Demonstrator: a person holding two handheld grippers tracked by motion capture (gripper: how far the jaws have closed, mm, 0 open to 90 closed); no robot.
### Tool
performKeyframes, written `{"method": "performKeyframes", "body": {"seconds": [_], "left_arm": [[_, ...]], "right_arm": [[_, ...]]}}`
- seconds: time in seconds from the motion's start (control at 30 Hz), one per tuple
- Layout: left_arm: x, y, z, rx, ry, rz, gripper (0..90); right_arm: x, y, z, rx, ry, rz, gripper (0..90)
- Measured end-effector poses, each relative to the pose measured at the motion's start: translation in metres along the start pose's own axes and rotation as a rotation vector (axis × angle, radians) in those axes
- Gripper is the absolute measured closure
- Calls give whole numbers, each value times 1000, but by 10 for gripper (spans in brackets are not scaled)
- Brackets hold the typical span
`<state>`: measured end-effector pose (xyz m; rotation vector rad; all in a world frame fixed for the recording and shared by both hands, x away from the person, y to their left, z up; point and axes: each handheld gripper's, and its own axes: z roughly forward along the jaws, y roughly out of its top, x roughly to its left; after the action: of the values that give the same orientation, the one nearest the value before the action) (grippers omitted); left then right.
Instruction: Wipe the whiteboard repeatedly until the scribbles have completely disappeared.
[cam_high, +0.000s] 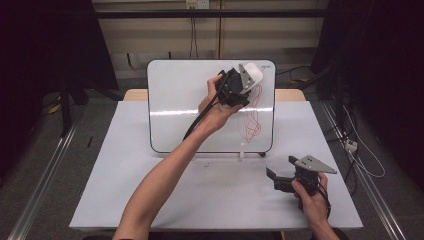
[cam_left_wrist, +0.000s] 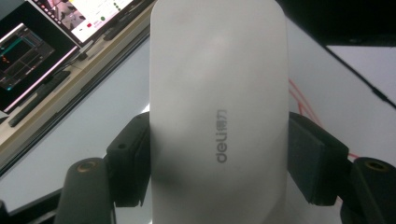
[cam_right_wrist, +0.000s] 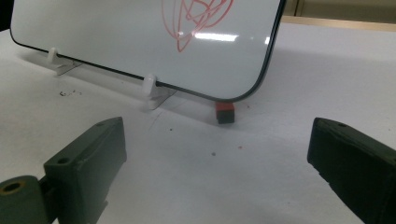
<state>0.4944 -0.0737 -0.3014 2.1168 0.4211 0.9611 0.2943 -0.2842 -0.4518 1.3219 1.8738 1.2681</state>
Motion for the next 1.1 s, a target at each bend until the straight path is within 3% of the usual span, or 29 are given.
{"method": "performKeyframes", "body": {"seconds": [0.33,0.83,1.1], "left_arm": [[-13,2,8,49,39,67,311],[-11,5,11,57,38,47,311],[-6,16,14,62,37,37,311]], "right_arm": [[0,0,0,0,1,0,48],[1,0,0,1,4,0,48],[0,0,0,-2,4,1,48]]}}
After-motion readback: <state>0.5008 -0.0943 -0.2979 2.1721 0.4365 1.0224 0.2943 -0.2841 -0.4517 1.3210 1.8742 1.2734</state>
